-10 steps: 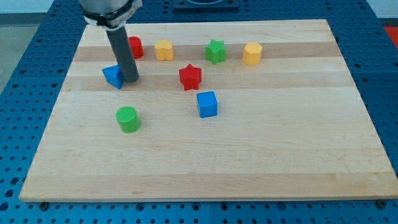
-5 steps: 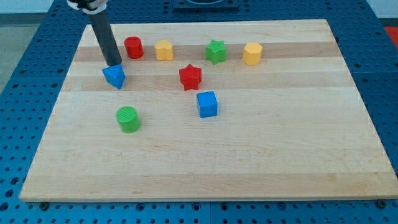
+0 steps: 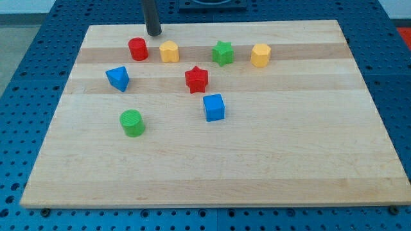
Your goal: Push red circle to the right of blue triangle
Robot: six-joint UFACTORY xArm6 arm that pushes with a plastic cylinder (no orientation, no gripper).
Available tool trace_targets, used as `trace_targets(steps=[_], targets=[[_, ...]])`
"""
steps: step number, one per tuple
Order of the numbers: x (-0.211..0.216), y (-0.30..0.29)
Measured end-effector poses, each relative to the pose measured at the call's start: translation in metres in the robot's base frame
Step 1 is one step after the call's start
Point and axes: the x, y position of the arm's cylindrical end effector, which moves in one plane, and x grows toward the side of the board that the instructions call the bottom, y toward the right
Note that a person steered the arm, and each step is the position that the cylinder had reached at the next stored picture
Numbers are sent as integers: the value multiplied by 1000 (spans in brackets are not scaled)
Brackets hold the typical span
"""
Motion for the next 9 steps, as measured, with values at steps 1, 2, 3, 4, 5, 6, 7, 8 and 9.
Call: trace_targets(steps=[1,2,3,4,5,6,7,8,9], targets=[[17,-2],[25,-6],[25,-9],[25,-25],[25,-38],[25,-38],[31,-38],[32,-38],[32,-38]])
